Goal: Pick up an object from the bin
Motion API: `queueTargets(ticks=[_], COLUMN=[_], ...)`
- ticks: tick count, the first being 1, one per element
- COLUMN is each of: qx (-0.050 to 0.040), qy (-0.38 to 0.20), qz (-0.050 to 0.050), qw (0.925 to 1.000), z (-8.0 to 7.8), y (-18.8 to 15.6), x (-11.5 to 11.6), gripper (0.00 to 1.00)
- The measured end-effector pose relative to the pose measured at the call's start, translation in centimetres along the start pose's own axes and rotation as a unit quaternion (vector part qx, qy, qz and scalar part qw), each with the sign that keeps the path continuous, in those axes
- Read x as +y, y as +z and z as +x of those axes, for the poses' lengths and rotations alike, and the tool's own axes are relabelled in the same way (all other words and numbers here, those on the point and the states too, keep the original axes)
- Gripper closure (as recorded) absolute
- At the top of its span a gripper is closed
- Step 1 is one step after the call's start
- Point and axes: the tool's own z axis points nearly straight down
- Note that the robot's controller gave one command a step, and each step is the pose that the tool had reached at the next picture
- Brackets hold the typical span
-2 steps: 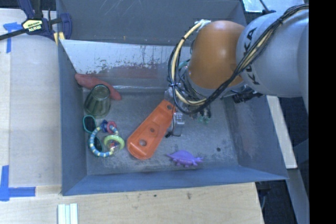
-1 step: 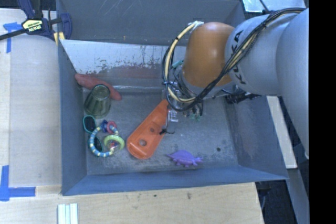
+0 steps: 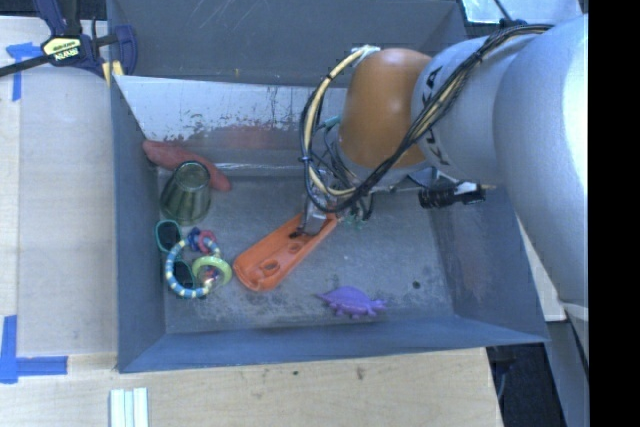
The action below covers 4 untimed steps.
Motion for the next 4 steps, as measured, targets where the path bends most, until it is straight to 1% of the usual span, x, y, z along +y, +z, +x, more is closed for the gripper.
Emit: queueTargets(ticks=[1,2,3,4], qx=[0.0,0.0013,-0.0024,-0.0015], qy=[0.0,0.007,0.021,0.021], qz=[0.0,0.001,-0.001,0.0], qw=[1.0,1.0,0.9998,0.9998], z=[0.0,0.5,0.4,0.4], y=[0.0,-3.7,-13.3,-13.2], x=[0.0,-0.5,-0.3,-0.3], gripper=[1.0,1.0,0.0,0.0])
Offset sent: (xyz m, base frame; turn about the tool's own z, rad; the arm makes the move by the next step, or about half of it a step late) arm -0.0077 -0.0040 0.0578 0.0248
